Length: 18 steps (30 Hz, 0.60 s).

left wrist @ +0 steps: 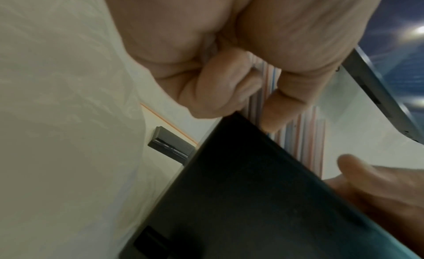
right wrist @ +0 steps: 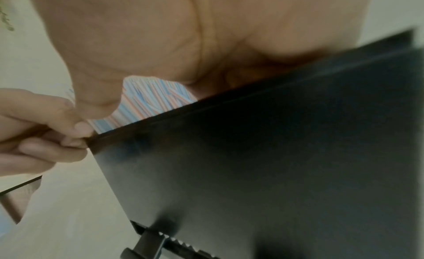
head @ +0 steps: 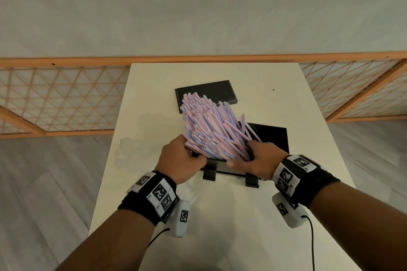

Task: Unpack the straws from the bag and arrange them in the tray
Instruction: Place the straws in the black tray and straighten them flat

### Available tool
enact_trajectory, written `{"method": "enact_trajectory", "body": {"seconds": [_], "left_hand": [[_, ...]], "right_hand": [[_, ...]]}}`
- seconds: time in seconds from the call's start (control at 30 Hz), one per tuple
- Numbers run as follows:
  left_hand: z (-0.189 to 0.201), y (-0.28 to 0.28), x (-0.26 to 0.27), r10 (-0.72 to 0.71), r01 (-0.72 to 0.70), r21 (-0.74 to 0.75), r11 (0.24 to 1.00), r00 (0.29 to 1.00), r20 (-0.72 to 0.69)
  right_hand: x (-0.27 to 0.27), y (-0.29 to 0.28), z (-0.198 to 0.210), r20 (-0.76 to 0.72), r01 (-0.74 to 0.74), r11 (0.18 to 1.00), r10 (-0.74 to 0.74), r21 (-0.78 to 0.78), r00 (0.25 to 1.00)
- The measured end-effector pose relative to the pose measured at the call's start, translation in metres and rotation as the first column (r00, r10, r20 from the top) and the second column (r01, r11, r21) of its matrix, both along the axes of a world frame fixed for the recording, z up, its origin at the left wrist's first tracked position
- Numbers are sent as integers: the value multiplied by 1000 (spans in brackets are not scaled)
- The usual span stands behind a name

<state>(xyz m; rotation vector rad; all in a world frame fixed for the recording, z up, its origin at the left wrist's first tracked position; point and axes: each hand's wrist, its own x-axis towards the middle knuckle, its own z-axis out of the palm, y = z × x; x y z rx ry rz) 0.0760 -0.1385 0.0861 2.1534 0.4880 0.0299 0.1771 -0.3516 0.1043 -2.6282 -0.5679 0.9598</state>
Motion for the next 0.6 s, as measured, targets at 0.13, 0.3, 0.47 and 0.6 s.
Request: {"method": "enact_trajectory", "body": {"seconds": [0.13,0.3,0.47,0.6], "left_hand": [[8,-6,-2,-2,2,5,1000,1000,-16],[7,-6,-4,-14,15,5,1000,999,-33],[8,-4,-4,-4,3,-24,1000,999,-36],[20,-6,-5,-3,1,-72,997,1000,-29]], "right_hand": [[-2,8,-2,6,-32,998,32,62,999],[1,7,-2,91,-46,999,47,-11,995],[1,14,-7,16,-59,998,59,-35,998],[0,24,-18,16,-51,995,50,91,999]]}}
